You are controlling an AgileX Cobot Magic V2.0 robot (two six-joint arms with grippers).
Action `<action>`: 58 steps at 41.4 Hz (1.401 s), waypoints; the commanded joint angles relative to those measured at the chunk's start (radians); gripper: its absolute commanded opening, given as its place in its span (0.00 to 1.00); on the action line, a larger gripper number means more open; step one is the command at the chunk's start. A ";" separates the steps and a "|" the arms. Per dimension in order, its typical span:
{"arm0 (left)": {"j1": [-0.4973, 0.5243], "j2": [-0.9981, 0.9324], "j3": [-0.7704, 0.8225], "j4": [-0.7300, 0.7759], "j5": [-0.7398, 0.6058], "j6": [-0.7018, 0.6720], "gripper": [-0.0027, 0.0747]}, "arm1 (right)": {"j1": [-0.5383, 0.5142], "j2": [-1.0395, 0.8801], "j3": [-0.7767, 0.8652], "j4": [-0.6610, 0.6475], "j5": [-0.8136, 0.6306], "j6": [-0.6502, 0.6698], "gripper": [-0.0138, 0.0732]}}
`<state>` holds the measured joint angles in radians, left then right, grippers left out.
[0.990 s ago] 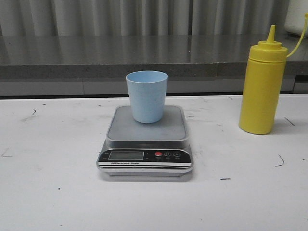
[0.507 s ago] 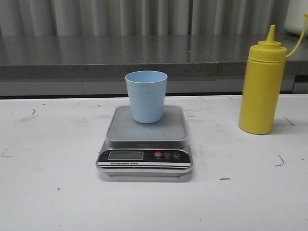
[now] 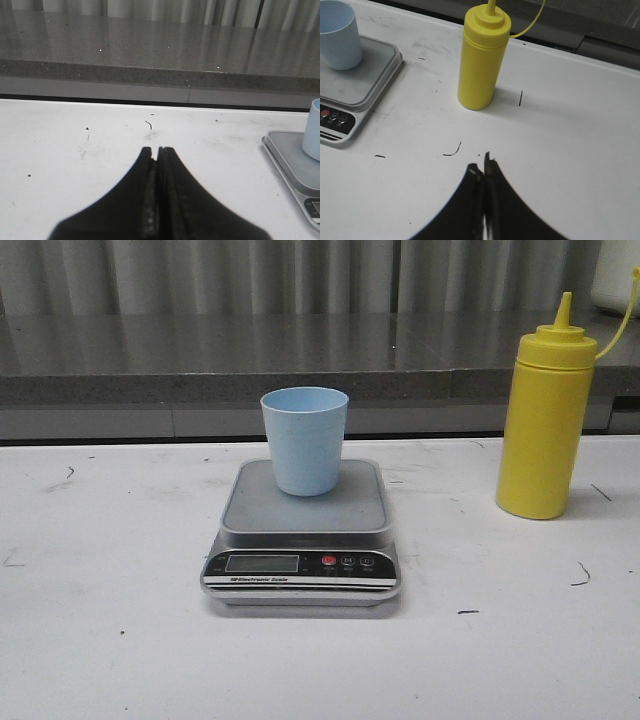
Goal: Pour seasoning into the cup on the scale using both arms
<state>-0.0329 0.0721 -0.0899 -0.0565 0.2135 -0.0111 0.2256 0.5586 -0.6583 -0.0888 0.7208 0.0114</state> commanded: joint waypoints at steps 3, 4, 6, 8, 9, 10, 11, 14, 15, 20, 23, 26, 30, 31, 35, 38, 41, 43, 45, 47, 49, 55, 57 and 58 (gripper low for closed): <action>0.004 -0.031 0.039 -0.015 -0.154 0.002 0.01 | -0.001 0.000 -0.034 -0.016 -0.069 -0.011 0.08; 0.004 -0.035 0.050 -0.019 -0.163 0.002 0.01 | -0.001 0.000 -0.034 -0.016 -0.069 -0.011 0.08; 0.004 -0.048 0.079 -0.037 -0.214 0.002 0.01 | -0.001 0.000 -0.034 -0.016 -0.069 -0.011 0.08; 0.004 -0.065 0.108 -0.047 -0.249 0.002 0.01 | -0.001 0.000 -0.034 -0.016 -0.069 -0.011 0.08; 0.004 -0.078 0.122 -0.055 -0.264 0.002 0.01 | -0.001 0.000 -0.034 -0.016 -0.069 -0.011 0.08; 0.004 -0.090 0.120 -0.057 -0.236 0.002 0.01 | -0.001 0.000 -0.034 -0.016 -0.069 -0.011 0.08; 0.004 -0.098 0.118 -0.057 -0.214 0.002 0.01 | -0.001 0.000 -0.034 -0.016 -0.069 -0.011 0.08; 0.004 -0.093 0.118 -0.057 -0.214 0.002 0.01 | -0.001 0.000 -0.034 -0.016 -0.069 -0.011 0.08; 0.004 -0.096 0.118 -0.057 -0.214 0.002 0.01 | -0.001 0.000 -0.034 -0.016 -0.070 -0.011 0.08; 0.004 -0.096 0.118 -0.057 -0.220 0.002 0.01 | -0.001 0.001 -0.034 -0.016 -0.070 -0.011 0.08; 0.002 -0.094 0.118 -0.057 -0.220 0.002 0.01 | -0.001 0.001 -0.034 -0.016 -0.070 -0.011 0.08; 0.002 -0.094 0.118 -0.057 -0.214 0.002 0.01 | -0.001 0.001 -0.034 -0.016 -0.070 -0.011 0.08; 0.002 -0.094 0.118 -0.057 -0.214 0.002 0.01 | -0.001 0.001 -0.034 -0.016 -0.070 -0.011 0.08; 0.002 -0.094 0.118 -0.057 -0.214 0.002 0.01 | -0.001 0.001 -0.034 -0.016 -0.070 -0.011 0.08; 0.002 -0.094 0.118 -0.057 -0.214 0.002 0.01 | -0.001 0.001 -0.034 -0.016 -0.070 -0.011 0.08; 0.002 -0.094 0.118 -0.057 -0.214 0.002 0.01 | -0.001 0.001 -0.034 -0.016 -0.070 -0.011 0.08; 0.002 -0.094 0.118 -0.057 -0.214 0.002 0.01 | -0.001 0.001 -0.034 -0.016 -0.070 -0.011 0.08; 0.002 -0.094 0.118 -0.057 -0.214 0.002 0.01 | -0.001 0.001 -0.034 -0.016 -0.070 -0.011 0.08; 0.002 -0.094 0.118 -0.057 -0.214 0.002 0.01 | -0.001 0.001 -0.034 -0.016 -0.070 -0.011 0.08; 0.002 -0.094 0.118 -0.057 -0.214 0.002 0.01 | -0.001 0.001 -0.034 -0.016 -0.070 -0.011 0.08; 0.002 -0.094 0.118 -0.057 -0.214 0.002 0.01 | -0.001 0.001 -0.034 -0.016 -0.070 -0.011 0.08; 0.002 -0.094 0.118 -0.057 -0.214 0.002 0.01 | -0.001 0.001 -0.034 -0.016 -0.070 -0.011 0.08; 0.002 -0.094 0.118 -0.057 -0.214 0.002 0.01 | -0.001 0.001 -0.034 -0.016 -0.070 -0.011 0.08; 0.002 -0.094 0.118 -0.057 -0.214 0.002 0.01 | -0.001 0.001 -0.034 -0.016 -0.070 -0.011 0.08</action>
<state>-0.0311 -0.0053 0.0042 -0.1039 0.0768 -0.0111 0.2256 0.5586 -0.6583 -0.0888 0.7208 0.0114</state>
